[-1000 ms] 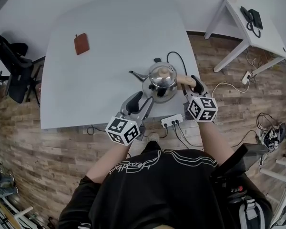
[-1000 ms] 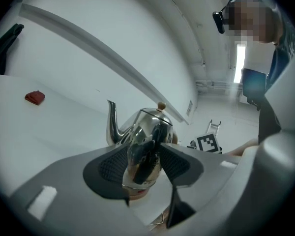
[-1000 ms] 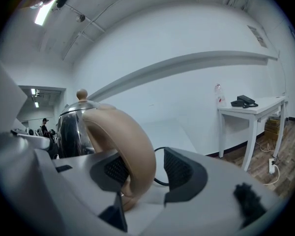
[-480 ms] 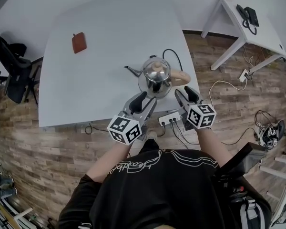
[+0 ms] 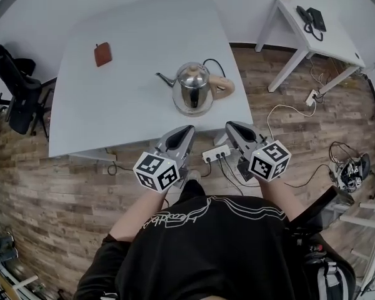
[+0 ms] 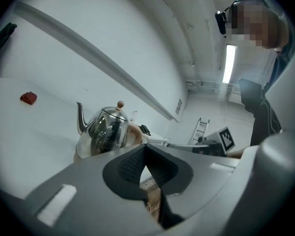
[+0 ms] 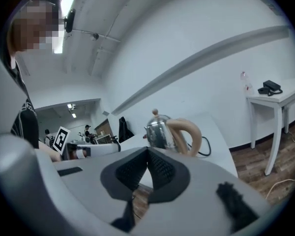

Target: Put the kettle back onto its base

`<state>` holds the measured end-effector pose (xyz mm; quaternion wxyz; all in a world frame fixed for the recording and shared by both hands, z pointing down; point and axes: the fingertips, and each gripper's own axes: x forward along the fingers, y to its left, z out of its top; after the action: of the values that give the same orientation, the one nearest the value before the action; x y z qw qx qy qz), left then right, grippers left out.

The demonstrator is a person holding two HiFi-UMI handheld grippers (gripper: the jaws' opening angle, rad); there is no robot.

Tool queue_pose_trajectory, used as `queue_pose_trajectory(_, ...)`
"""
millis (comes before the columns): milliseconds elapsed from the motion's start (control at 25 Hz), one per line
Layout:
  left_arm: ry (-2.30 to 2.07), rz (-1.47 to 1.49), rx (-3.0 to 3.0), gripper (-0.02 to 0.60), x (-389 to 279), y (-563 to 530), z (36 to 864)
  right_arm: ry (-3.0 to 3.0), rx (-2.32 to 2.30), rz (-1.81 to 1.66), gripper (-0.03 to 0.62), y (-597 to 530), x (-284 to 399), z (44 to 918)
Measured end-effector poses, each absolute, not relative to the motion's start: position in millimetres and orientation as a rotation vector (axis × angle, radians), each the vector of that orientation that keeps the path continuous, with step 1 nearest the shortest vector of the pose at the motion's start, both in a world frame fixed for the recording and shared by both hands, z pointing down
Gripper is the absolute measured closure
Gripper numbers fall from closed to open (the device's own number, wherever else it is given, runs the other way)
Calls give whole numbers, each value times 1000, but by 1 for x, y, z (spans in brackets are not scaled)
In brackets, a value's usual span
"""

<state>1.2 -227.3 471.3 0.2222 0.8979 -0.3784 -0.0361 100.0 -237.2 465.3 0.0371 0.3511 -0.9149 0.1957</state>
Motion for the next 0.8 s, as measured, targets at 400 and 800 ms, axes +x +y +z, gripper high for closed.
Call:
queue_pose_trajectory(400, -939, 145, 2695, 577, 40, -121, 412, -2895, 766, 531, 588, -128, 89, 398)
queue_pose_trajectory(800, -858, 75, 2713, 577, 55, -56, 359, -2945, 755, 593, 589, -75, 105, 367)
